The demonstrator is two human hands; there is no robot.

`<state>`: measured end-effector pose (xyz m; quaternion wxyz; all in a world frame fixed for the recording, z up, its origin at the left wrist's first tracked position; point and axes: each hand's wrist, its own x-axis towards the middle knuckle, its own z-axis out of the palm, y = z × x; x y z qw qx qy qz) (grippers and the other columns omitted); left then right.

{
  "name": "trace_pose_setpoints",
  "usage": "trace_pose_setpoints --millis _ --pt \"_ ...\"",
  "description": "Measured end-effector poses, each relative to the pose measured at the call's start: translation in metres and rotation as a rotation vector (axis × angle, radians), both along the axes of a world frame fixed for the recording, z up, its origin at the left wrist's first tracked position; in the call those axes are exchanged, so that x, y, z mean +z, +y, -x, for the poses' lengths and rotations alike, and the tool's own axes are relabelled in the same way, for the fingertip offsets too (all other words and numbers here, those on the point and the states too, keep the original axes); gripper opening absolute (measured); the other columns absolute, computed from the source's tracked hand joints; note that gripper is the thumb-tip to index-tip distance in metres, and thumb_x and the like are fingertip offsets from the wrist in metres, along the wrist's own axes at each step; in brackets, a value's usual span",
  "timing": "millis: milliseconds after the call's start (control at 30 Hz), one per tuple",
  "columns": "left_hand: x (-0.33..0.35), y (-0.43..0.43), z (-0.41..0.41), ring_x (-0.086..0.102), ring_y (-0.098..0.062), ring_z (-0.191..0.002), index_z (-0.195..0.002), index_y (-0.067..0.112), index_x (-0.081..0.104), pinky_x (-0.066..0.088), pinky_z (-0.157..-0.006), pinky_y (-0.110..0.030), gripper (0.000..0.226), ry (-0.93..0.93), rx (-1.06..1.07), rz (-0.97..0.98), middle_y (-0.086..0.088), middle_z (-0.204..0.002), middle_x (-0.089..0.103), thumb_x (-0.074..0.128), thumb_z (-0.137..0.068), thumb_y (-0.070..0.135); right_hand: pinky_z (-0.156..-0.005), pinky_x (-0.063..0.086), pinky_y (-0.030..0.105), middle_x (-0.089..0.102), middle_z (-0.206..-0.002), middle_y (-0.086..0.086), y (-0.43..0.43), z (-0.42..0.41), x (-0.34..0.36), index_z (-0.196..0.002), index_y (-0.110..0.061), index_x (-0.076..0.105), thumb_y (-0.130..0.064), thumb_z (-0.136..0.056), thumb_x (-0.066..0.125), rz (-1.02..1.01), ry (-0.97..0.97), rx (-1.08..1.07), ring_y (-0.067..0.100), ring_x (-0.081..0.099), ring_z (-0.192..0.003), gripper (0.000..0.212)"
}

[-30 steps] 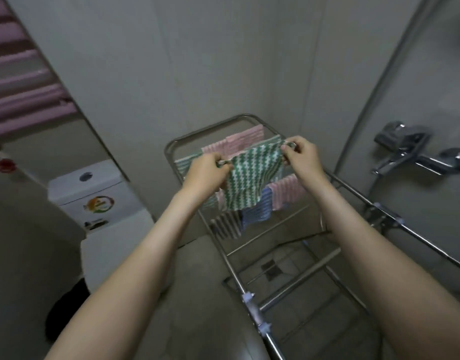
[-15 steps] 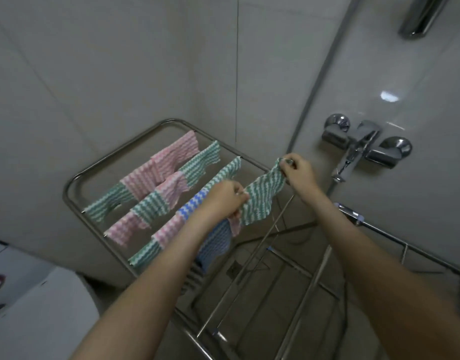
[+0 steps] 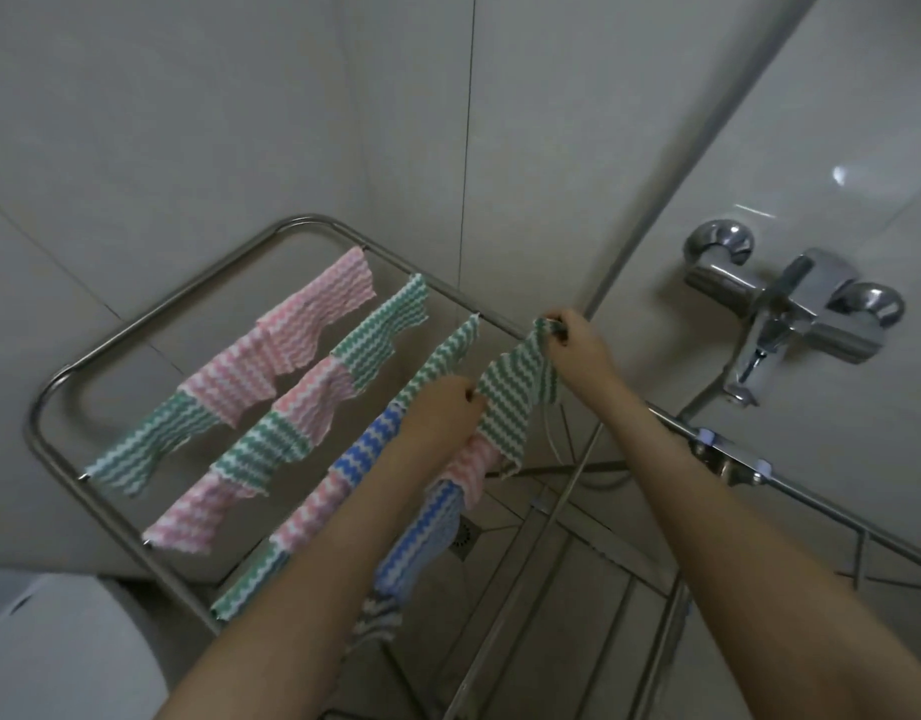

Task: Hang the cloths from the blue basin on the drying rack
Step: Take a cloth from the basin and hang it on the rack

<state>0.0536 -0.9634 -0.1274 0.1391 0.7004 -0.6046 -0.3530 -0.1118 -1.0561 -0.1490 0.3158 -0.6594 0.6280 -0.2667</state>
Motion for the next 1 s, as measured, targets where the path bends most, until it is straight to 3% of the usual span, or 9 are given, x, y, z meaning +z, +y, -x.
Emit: trace_pose_setpoints --millis 167,267,367,467,533,600,700,833,1000 --pt "-0.019 -0.01 -0.018 0.039 -0.015 -0.054 -0.061 0.012 0.036 0.031 -0.052 -0.028 0.037 -0.06 -0.009 -0.123 -0.003 -0.058 0.04 0.045 -0.097 0.015 -0.094 0.035 0.022 0.052 -0.129 0.014 -0.006 -0.01 -0.019 -0.139 -0.006 0.038 -0.003 -0.09 0.052 -0.15 0.027 0.134 0.023 0.051 -0.114 0.051" --pt "-0.03 -0.015 -0.022 0.046 -0.016 -0.06 -0.061 0.012 0.04 0.036 -0.052 -0.024 0.036 -0.126 -0.033 -0.231 -0.002 -0.062 0.044 0.042 -0.097 0.013 -0.102 0.041 0.045 0.046 -0.136 0.014 -0.01 -0.015 -0.032 -0.146 -0.013 0.024 -0.002 -0.081 0.06 -0.152 0.065 0.199 0.025 0.051 -0.113 0.075" --pt "-0.032 -0.018 -0.022 0.044 -0.011 -0.058 -0.066 0.01 0.045 0.033 -0.046 -0.017 0.032 -0.173 -0.046 -0.294 -0.003 -0.066 0.047 0.04 -0.098 0.012 -0.103 0.036 0.051 0.048 -0.134 0.011 -0.011 -0.017 -0.039 -0.138 -0.014 0.036 -0.008 -0.081 0.062 -0.075 0.17 0.204 0.029 0.048 -0.121 0.063" --pt "-0.029 -0.018 -0.016 0.056 -0.024 -0.089 -0.106 0.001 0.055 0.044 -0.073 -0.028 0.021 -0.132 -0.006 -0.222 -0.014 -0.103 0.06 0.043 -0.098 0.016 -0.095 0.031 0.038 0.056 -0.12 0.01 -0.007 -0.013 -0.045 -0.115 -0.012 0.059 -0.022 -0.094 0.052 0.062 0.422 0.266 0.027 0.047 -0.118 0.025" --pt "-0.024 -0.016 -0.007 0.054 -0.023 -0.094 -0.121 0.003 0.049 0.041 -0.077 -0.029 0.033 0.0 0.046 -0.121 -0.011 -0.114 0.058 0.044 -0.099 0.026 -0.089 0.026 0.034 0.058 -0.113 0.006 -0.005 -0.012 -0.046 -0.103 -0.014 0.065 -0.029 -0.099 0.042 0.046 0.526 0.33 0.023 0.046 -0.117 0.029" --pt "-0.02 -0.012 0.004 0.056 -0.021 -0.089 -0.119 0.007 0.048 0.042 -0.073 -0.028 0.035 0.115 -0.047 -0.169 -0.007 -0.105 0.058 0.042 -0.099 0.034 -0.091 0.024 0.034 0.059 -0.113 0.003 -0.001 -0.012 -0.046 -0.102 -0.016 0.064 -0.034 -0.101 0.035 0.011 0.571 0.373 0.019 0.044 -0.117 0.034" --pt "-0.023 -0.008 0.014 0.045 -0.017 -0.066 -0.1 0.008 0.046 0.034 -0.054 -0.025 0.019 0.043 -0.224 -0.286 -0.003 -0.077 0.047 0.04 -0.1 0.026 -0.088 0.02 0.032 0.06 -0.114 0.001 0.004 -0.013 -0.042 -0.103 -0.016 0.063 -0.034 -0.101 0.034 0.069 0.537 0.34 0.018 0.044 -0.116 0.034" --pt "-0.028 -0.001 0.01 0.05 -0.021 -0.08 -0.118 0.003 0.045 0.04 -0.066 -0.029 0.033 0.054 -0.177 -0.24 -0.013 -0.104 0.056 0.04 -0.1 0.03 -0.077 0.012 0.024 0.058 -0.118 0.001 0.017 -0.012 -0.032 -0.111 -0.017 0.061 -0.03 -0.101 0.037 0.14 0.443 0.285 0.018 0.044 -0.118 0.029" --pt "-0.019 0.011 0.001 0.057 -0.025 -0.094 -0.12 0.005 0.047 0.048 -0.08 -0.036 0.037 0.046 -0.078 -0.169 -0.013 -0.112 0.059 0.044 -0.098 0.035 -0.105 0.019 0.033 0.049 -0.136 0.004 0.036 -0.016 -0.012 -0.13 -0.017 0.051 -0.024 -0.097 0.049 0.075 0.347 0.33 0.02 0.036 -0.132 0.034"
